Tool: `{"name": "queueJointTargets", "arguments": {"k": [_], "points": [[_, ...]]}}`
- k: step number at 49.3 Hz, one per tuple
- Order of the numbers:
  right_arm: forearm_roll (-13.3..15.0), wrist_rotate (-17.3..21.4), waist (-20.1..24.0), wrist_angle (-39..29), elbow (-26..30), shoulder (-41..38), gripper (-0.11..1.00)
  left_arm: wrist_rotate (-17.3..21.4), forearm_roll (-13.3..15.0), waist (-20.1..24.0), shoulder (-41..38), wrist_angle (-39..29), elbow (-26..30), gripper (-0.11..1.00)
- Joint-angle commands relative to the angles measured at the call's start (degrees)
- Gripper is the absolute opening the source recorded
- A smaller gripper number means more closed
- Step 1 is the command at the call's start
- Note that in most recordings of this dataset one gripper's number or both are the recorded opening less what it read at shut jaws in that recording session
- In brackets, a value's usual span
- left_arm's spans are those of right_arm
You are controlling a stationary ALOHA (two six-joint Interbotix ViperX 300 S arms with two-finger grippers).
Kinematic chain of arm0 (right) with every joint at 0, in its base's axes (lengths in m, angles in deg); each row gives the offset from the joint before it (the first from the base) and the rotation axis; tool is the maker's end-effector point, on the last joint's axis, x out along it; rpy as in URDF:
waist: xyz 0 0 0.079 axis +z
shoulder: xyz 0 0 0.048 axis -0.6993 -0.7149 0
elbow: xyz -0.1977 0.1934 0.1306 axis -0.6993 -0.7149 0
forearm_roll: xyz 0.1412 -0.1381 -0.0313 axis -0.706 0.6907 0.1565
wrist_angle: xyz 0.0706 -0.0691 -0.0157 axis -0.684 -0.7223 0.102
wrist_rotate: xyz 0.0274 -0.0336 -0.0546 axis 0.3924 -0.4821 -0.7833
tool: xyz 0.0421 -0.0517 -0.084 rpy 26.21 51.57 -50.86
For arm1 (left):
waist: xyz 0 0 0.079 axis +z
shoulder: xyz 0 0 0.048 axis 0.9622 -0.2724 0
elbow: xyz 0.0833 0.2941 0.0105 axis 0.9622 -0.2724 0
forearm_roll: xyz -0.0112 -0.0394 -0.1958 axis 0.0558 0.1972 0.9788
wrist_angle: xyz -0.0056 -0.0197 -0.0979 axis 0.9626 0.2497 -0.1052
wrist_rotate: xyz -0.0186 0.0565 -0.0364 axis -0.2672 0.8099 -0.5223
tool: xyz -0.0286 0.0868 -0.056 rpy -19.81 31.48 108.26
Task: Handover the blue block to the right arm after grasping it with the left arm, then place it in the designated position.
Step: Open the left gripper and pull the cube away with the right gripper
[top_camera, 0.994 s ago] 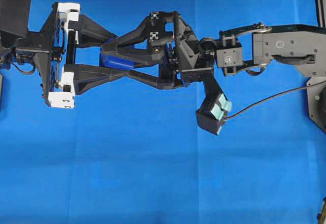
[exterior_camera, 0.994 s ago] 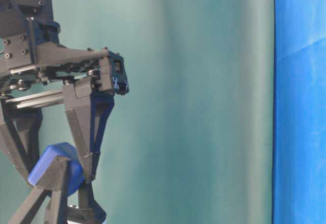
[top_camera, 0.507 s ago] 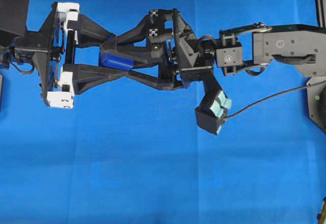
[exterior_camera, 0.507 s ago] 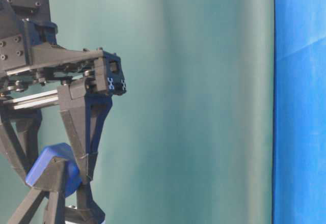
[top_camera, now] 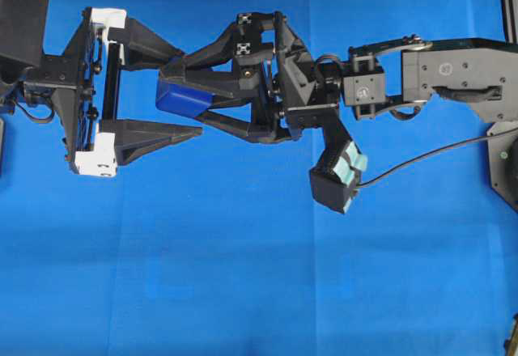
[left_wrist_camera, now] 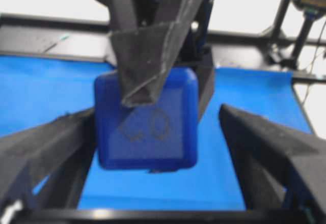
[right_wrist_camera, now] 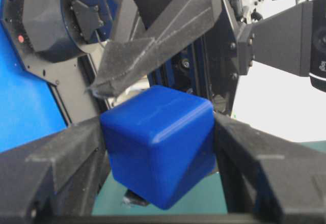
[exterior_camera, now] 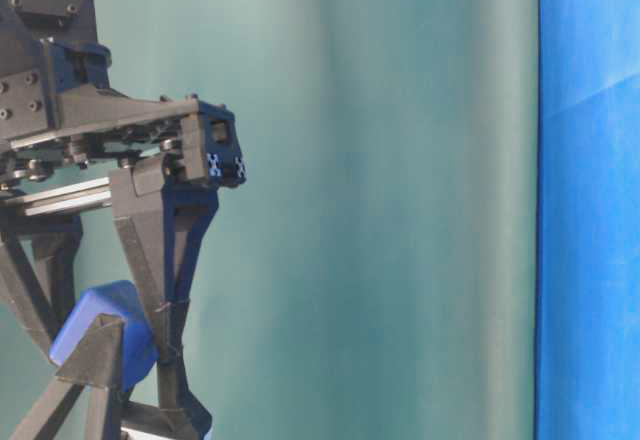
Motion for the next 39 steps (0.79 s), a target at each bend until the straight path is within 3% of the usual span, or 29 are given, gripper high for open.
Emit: {"name": "queueJointTargets", "arguments": {"k": [1, 18, 39], "points": [[-0.3, 0.2, 0.1, 0.2, 1.7, 1.1, 0.56, 0.2, -0.2, -0.1, 1.8, 0.3, 0.4, 0.93], [-0.4, 2.5, 0.1, -1.6, -2.2, 6.0, 0.56, 0.0, -0.1, 0.2, 6.6, 0.3, -2.5, 0.93], [-0.4, 6.2, 0.4, -3.6, -12.0, 16.9, 0.56, 0.0, -0.1, 0.3, 7.8, -1.8, -3.2, 0.93]]}}
